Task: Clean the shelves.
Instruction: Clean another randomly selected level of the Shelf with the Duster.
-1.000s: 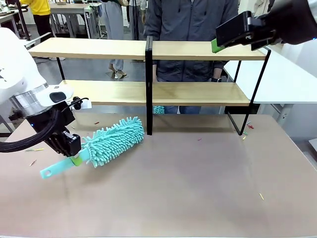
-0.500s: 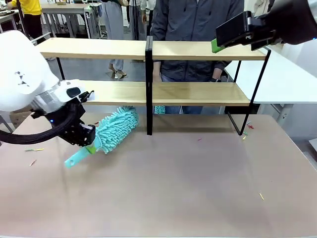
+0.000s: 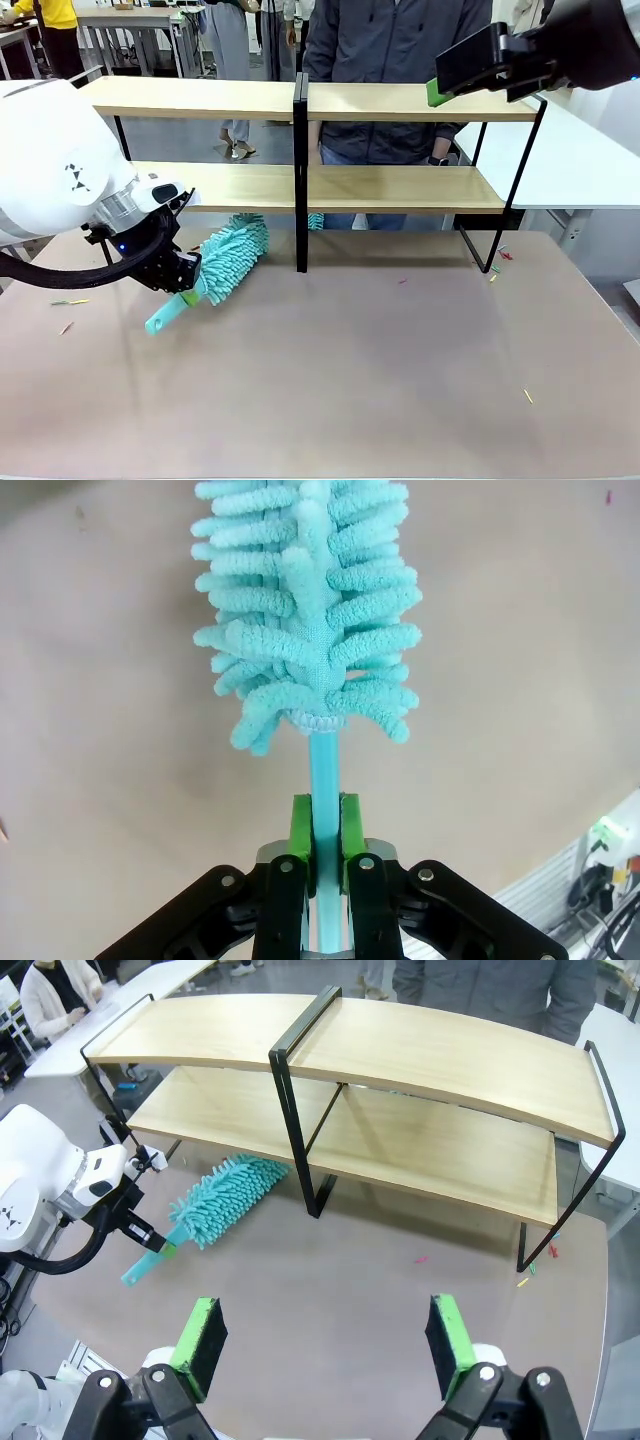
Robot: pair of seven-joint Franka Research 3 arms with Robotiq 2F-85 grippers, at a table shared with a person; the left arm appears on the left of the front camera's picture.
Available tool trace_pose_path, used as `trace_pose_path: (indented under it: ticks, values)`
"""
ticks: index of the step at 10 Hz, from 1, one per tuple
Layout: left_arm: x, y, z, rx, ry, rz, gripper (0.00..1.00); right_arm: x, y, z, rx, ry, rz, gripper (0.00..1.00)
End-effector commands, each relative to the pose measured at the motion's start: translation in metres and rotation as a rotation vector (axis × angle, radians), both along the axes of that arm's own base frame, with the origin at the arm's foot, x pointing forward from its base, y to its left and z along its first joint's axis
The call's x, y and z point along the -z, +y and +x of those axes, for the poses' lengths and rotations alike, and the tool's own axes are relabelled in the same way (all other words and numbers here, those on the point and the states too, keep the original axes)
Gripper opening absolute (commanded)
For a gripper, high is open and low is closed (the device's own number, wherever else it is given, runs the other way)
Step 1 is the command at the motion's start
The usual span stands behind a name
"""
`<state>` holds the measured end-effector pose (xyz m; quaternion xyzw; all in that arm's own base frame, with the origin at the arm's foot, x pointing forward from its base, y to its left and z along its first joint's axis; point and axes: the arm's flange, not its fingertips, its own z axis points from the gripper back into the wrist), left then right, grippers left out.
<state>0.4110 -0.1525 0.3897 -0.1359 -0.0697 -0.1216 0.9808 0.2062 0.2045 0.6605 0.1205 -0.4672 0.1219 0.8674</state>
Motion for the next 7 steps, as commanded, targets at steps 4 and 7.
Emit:
trace_pose_path:
  ticks: [4,7]
  values:
    - [0.009,0.003,0.028,-0.133,0.036,0.071,0.12,0.001,-0.001,0.000,0.003,0.001,0.007,1.00]
    - [0.001,0.034,0.026,-0.292,0.147,0.088,0.12,0.001,-0.001,0.000,0.003,0.001,0.007,1.00]
